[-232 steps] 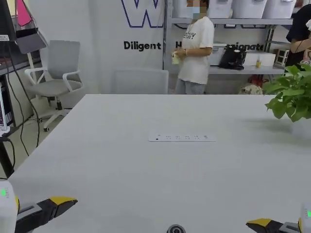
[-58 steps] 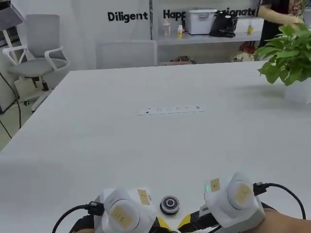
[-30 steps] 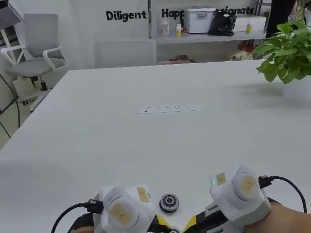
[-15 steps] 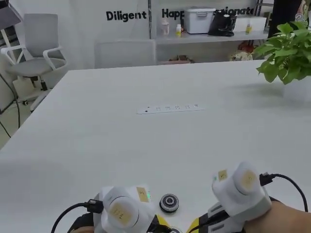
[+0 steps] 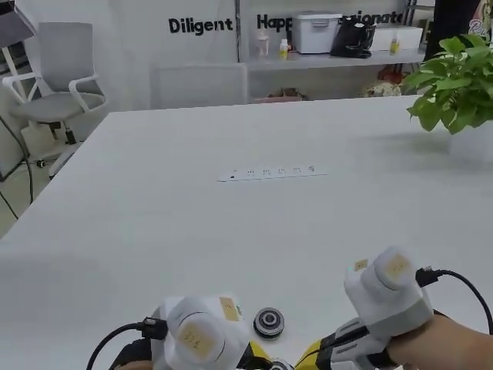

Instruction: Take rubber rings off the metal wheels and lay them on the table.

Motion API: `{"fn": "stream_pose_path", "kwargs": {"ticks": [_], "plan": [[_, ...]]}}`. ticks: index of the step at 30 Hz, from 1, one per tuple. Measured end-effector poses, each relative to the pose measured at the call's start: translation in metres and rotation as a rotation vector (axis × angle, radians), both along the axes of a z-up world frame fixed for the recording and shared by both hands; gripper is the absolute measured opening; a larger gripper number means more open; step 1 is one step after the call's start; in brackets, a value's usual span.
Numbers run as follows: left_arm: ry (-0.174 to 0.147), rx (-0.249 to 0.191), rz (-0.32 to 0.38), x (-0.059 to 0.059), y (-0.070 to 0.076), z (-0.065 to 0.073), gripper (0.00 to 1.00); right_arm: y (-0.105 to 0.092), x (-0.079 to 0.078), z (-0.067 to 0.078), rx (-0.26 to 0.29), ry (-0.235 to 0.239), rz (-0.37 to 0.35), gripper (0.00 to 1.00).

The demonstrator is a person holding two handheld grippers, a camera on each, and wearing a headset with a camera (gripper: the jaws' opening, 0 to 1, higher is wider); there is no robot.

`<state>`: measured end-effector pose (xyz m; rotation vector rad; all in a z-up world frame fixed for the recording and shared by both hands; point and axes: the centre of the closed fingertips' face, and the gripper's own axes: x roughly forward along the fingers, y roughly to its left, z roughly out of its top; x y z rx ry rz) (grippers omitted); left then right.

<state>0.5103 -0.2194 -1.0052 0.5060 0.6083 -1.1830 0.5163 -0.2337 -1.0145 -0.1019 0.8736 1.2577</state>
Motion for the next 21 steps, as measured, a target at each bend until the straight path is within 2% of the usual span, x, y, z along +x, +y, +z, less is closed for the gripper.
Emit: {"fn": "stream_pose_path", "kwargs": {"ticks": [4, 7, 21], "plan": [[-0.001, 0.004, 0.008, 0.0005, -0.0009, -0.0002, 0.13, 0.0010, 0.0000, 0.0020, 0.008, 0.016, -0.018, 0.00], [-0.007, 0.010, 0.011, 0.0008, -0.0013, -0.0004, 0.13, 0.0009, 0.0003, 0.0041, 0.018, 0.048, -0.041, 0.00], [-0.010, 0.012, 0.025, 0.0018, -0.0022, -0.0005, 0.12, 0.0034, -0.0005, 0.0075, 0.035, 0.038, -0.037, 0.00]]}}
